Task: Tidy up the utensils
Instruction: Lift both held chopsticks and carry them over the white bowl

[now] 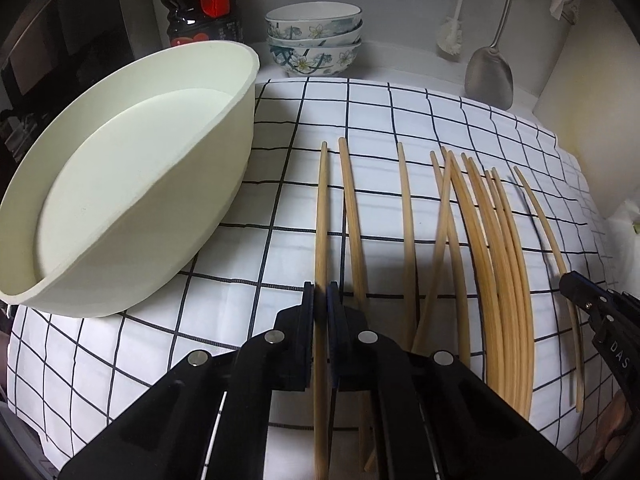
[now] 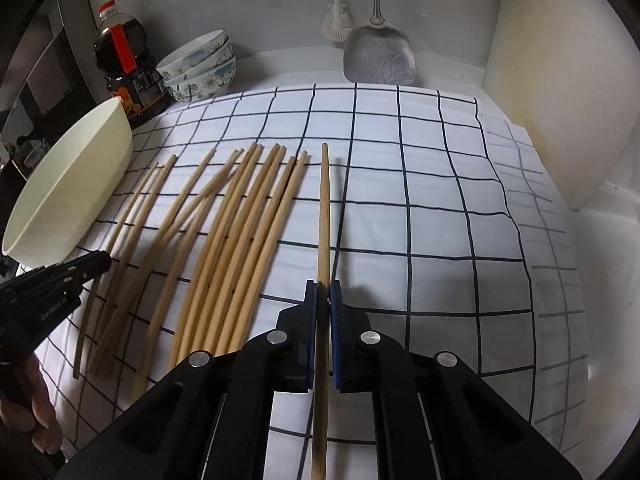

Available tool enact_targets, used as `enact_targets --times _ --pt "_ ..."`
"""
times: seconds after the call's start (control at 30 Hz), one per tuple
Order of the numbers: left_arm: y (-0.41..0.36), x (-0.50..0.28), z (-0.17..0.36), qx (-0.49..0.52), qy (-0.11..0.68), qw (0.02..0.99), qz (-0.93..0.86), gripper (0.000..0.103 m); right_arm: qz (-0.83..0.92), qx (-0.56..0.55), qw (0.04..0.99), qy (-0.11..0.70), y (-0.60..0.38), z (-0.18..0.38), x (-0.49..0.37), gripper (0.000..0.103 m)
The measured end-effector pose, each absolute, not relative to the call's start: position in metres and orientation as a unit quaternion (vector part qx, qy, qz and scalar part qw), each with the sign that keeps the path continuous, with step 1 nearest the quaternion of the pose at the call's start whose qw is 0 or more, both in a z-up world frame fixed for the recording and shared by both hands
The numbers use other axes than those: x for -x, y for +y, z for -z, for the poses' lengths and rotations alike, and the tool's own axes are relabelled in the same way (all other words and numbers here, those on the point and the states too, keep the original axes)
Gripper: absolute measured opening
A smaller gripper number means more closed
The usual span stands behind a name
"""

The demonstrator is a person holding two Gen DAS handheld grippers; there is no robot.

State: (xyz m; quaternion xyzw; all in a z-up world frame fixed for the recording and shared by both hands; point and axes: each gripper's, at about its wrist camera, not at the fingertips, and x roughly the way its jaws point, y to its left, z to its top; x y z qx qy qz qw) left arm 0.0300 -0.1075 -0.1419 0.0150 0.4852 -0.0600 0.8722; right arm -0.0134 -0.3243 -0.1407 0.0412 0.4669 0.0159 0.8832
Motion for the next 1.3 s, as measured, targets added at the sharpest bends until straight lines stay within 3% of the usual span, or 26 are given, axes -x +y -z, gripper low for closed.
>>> enact_targets --times 0.43,0.73,1.3 --pt "-0.100 -0.013 0.065 0.000 0.453 0.889 0.075 0.007 -0.046 -0.049 0.895 0.441 -0.305 0.085 0.027 0.006" --pt "-0.035 -0.012 0.011 0.001 0.420 0.906 0.047 0.007 -0.088 -0.035 0.904 0.417 -0.249 0.037 0.016 0.006" --pt "0.100 -0.078 0.023 0.002 0.431 0.902 0.042 0.007 -0.125 -0.044 0.897 0.422 -0.079 0.031 -0.056 0.006"
